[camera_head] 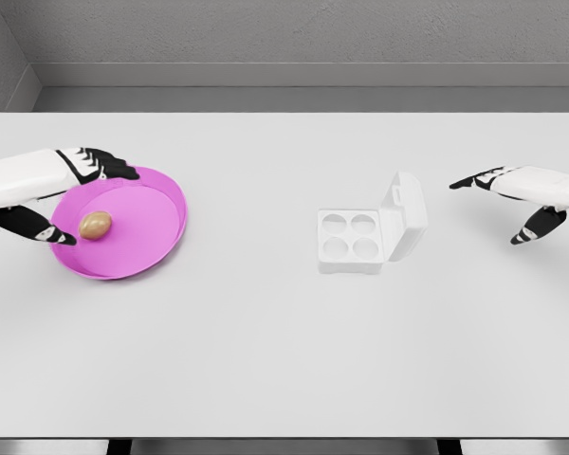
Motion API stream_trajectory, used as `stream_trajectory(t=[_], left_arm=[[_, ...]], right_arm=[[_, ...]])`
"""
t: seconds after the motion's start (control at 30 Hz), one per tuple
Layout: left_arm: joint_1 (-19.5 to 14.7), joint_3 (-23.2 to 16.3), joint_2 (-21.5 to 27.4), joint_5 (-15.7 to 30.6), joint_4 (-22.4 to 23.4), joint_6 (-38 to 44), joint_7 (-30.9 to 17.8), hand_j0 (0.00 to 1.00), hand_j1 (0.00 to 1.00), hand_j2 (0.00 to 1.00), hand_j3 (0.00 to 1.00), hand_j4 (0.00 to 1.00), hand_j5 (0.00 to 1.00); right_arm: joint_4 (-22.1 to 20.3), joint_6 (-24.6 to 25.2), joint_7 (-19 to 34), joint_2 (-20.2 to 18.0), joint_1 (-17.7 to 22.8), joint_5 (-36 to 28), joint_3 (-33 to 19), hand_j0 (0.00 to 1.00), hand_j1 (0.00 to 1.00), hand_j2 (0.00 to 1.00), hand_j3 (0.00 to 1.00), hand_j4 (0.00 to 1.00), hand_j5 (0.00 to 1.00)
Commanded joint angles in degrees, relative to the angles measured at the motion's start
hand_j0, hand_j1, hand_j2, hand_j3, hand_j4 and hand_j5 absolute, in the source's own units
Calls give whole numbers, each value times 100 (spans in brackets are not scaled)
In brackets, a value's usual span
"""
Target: Pack egg into the box and close the box lid
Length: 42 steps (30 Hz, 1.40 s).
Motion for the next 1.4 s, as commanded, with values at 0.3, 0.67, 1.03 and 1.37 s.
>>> stream_trajectory(t=[0.3, 0.67, 1.03, 1.37], left_arm=[[-35, -44, -401, -943, 223, 10, -23, 95, 95, 95, 95, 95, 95], [-88, -44, -691, -1303, 742, 10, -23, 87, 87, 87, 87, 87, 87], [-62, -8, -586, -1400, 830, 10, -32, 77, 77, 77, 77, 77, 77], [-53, -44, -594, -1532, 900, 10, -32, 79, 79, 79, 79, 79, 79]], right_arm=[[25, -14, -2, -45, 9, -36, 103, 100, 100, 100, 100, 100, 100], [8, -155, -2, -220, 9, -27, 147, 100, 100, 100, 100, 100, 100], [-1, -190, -2, -229, 18, -36, 164, 100, 100, 100, 100, 100, 100], [-54, -190, -2, -238, 18, -36, 182, 100, 100, 100, 100, 100, 100]])
